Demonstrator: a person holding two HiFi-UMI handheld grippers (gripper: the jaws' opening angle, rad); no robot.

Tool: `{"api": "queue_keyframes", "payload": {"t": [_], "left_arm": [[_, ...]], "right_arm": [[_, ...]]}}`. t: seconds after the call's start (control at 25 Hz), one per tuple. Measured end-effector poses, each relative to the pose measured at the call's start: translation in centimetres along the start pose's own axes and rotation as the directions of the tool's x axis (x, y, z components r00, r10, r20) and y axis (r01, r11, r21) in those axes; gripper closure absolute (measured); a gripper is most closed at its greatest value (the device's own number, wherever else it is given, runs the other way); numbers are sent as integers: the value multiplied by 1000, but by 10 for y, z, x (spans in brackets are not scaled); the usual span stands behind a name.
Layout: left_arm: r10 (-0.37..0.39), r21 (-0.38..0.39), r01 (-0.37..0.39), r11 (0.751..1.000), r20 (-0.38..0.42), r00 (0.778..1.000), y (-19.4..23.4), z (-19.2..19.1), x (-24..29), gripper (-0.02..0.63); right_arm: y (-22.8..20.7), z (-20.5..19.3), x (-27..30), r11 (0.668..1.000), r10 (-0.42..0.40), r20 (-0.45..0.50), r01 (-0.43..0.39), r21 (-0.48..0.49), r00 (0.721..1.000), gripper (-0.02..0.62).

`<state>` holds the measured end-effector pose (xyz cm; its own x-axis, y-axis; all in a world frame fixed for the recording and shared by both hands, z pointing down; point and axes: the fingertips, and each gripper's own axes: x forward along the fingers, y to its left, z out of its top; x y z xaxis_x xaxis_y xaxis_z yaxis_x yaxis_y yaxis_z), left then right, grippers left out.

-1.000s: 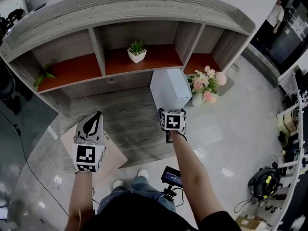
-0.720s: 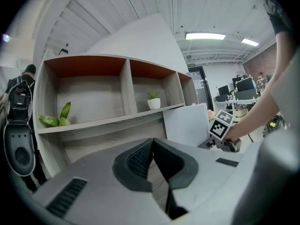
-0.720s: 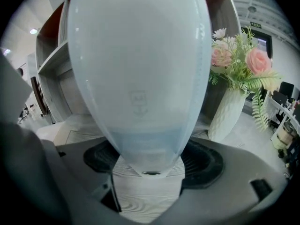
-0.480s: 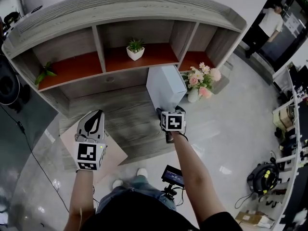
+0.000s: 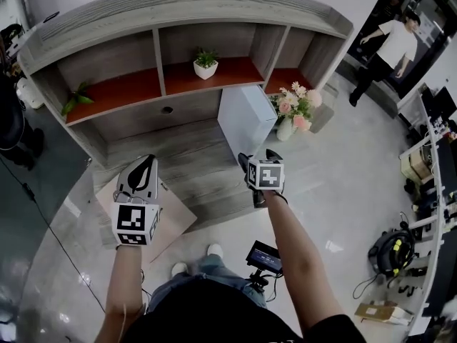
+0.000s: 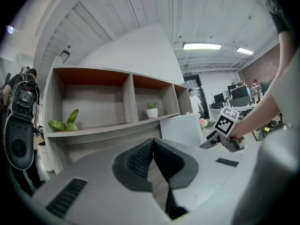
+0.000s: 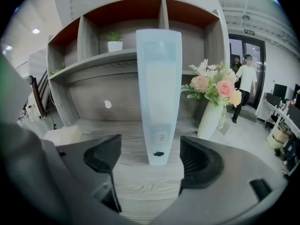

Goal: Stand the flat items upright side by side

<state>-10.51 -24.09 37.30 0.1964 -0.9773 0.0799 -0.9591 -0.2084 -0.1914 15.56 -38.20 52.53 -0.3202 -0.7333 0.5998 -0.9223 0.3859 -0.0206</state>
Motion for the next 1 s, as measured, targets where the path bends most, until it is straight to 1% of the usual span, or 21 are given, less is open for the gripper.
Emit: {"api": "queue_keyframes", "payload": {"t": [0.24,0.44,0.48,0.52,0.56,0.6,0.68,0.8,1.0], "left_arm": [[-1,-6,1,1000,31,1000,12,5,-23,595],[13,-27,-12,1000,52,999,28,5,-43,595],[17,-31,-15,999,56,998,32,5,-47,595],[20,-35,-18,999,59,998,36,5,-51,595],[23,-38,-21,999,61,998,39,5,-55,595],[25,-40,-23,999,64,998,43,4,-59,595],[29,-43,-26,999,67,997,50,2,-67,595],[32,-44,-29,999,68,997,60,-1,-82,595],[37,-44,-34,998,66,997,78,-9,-109,595]], "right_arm": [[16,6,-35,1000,-19,48,20,-7,999,212],[43,14,-68,1000,20,118,-19,-7,993,214],[47,18,-76,1000,13,139,-12,-8,990,230],[51,22,-84,1000,0,164,2,-14,986,300],[54,26,-92,999,-13,189,19,-27,982,384],[58,29,-99,999,-21,209,30,-44,978,401],[69,32,-112,997,-18,235,35,-67,972,425],[86,32,-129,996,-12,258,34,-79,966,435],[113,24,-152,996,-25,282,50,-80,959,437]]}}
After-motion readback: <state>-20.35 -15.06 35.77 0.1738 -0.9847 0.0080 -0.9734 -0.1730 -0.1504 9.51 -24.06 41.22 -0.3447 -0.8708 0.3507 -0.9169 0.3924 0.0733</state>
